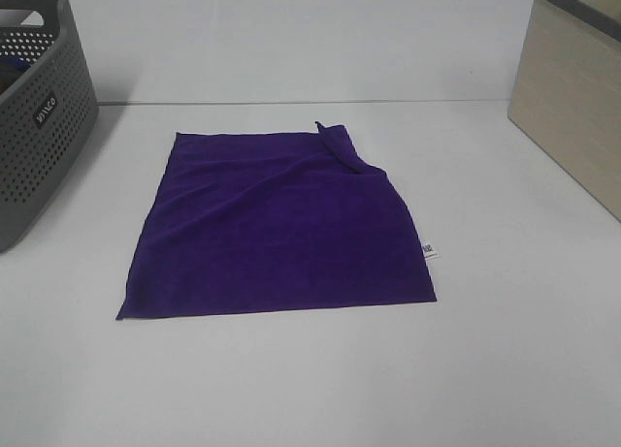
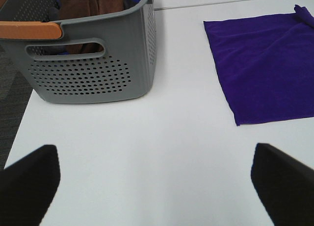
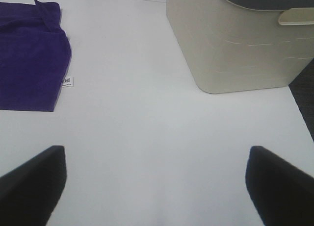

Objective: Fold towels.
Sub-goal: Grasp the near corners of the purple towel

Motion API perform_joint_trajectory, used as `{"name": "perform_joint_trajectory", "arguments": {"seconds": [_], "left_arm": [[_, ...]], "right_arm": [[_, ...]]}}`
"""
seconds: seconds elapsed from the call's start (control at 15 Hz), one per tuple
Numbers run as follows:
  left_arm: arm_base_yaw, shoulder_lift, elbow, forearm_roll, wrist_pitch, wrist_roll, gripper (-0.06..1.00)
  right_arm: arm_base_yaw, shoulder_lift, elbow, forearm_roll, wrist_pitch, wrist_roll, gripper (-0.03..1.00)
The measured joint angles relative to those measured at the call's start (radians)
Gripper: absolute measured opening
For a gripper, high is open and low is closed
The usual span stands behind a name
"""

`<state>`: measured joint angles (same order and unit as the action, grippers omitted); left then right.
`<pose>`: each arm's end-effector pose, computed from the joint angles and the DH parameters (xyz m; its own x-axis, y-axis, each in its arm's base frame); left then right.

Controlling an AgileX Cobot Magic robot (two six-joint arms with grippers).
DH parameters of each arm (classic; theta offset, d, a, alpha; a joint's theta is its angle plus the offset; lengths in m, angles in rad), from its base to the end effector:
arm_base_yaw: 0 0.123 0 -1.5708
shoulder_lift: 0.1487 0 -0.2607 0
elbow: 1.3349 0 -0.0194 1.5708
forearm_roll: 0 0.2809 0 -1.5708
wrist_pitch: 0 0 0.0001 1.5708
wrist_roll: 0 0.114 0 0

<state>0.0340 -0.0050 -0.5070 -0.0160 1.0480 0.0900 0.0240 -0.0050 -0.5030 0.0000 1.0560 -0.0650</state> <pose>0.0657 0.0007 0.2852 -0.4339 0.0672 -0.8985 0.0141 0.9976 0.0678 0.0658 0.0016 0.2831 -0.4420 -0.0756 -0.8938 -0.0528 0.9969 -0.0582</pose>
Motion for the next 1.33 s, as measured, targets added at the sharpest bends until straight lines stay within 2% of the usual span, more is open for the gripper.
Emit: {"name": "perform_joint_trajectory", "arguments": {"seconds": [1.33], "left_arm": [[0.0, 0.0, 0.0, 0.016, 0.0, 0.0, 0.99]], "right_arm": [[0.0, 0.0, 0.0, 0.0, 0.0, 0.0, 0.96]]}}
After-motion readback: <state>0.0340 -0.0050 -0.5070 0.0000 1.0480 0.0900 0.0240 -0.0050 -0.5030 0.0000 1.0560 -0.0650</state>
